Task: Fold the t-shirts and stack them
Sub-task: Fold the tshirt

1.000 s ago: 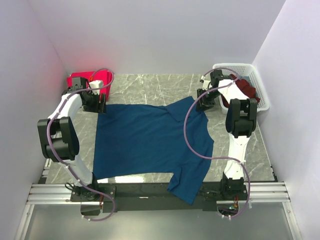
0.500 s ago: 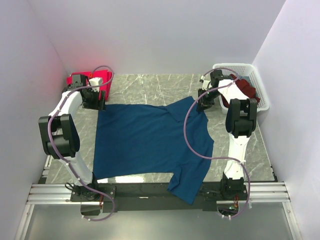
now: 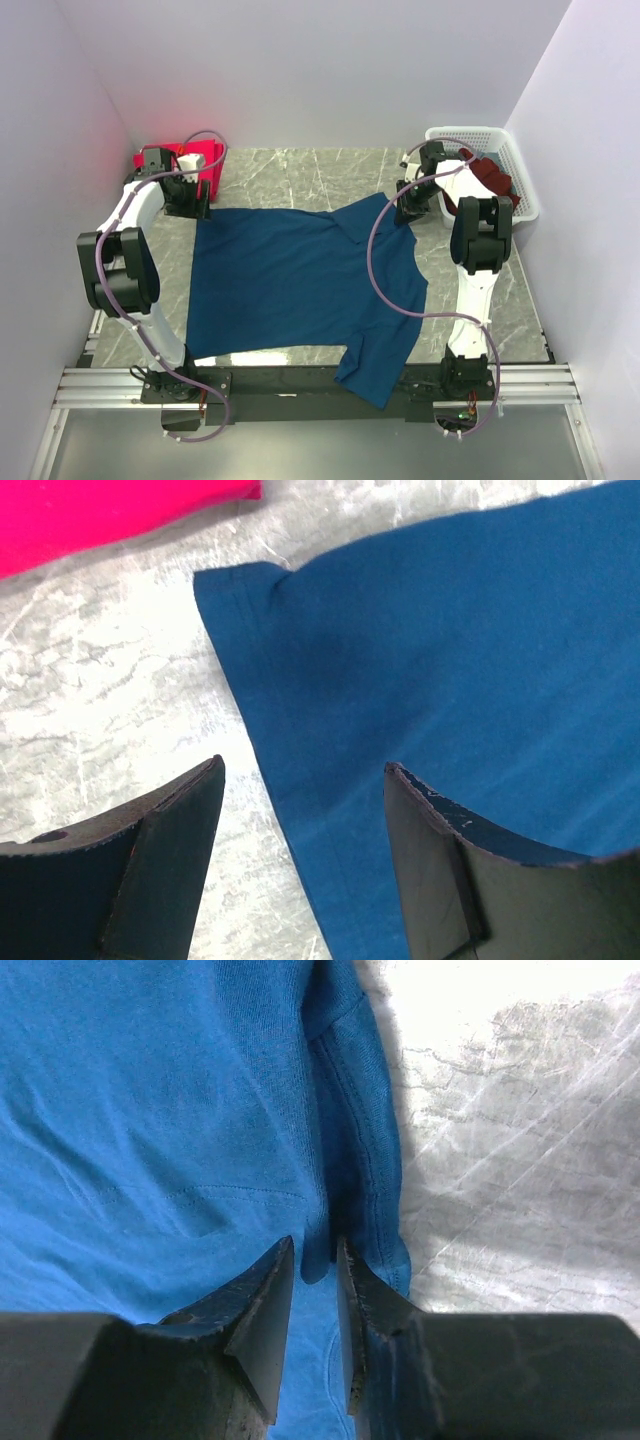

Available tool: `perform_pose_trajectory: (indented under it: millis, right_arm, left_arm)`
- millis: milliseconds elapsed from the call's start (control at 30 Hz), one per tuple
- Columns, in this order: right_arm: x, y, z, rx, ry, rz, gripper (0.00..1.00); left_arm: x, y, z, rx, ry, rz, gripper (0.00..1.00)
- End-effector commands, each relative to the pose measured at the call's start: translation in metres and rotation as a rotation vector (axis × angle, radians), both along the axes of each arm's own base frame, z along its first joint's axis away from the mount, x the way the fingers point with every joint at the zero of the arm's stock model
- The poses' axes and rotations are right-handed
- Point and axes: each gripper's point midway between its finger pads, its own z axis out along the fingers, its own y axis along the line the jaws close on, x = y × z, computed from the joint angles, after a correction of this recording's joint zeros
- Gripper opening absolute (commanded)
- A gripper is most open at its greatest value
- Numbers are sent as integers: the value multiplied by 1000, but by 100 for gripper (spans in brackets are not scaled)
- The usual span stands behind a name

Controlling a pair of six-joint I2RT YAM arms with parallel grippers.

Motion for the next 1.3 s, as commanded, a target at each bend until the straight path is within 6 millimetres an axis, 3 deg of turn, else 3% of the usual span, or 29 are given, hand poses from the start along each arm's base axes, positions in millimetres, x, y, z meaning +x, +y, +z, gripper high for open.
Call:
perform_pose_trajectory:
  millis: [0, 100, 233, 367, 500, 600, 800, 1100, 1267]
  right_arm:
    - [8, -4, 3, -8, -16, -10, 30]
    - [8, -3, 4, -2, -16, -7, 20]
    - [9, 1, 17, 31, -36, 8, 0]
    - [15, 9, 47, 112, -111, 18, 0]
    - [21, 21, 77, 196, -184, 39, 0]
    - [28, 12, 93, 230, -219, 9, 0]
    - [36, 15, 99, 272, -216, -2, 0]
    - [41, 22, 109, 344, -235, -13, 0]
    - [43, 19, 127, 384, -259, -54, 0]
  left_arm:
    - [18, 6, 13, 7, -53, 4, 70]
    - [21, 6, 11, 5, -51, 6, 70]
    - [26, 11, 4, 5, -38, 24, 68]
    - [37, 21, -10, -3, -27, 42, 60]
    - [56, 24, -8, 8, -64, 27, 54]
    - [68, 27, -10, 22, -81, 14, 53]
    - [87, 27, -15, 28, -107, -31, 52]
    - [87, 23, -47, 14, -52, -68, 46]
    - [84, 18, -57, 10, -30, -87, 30]
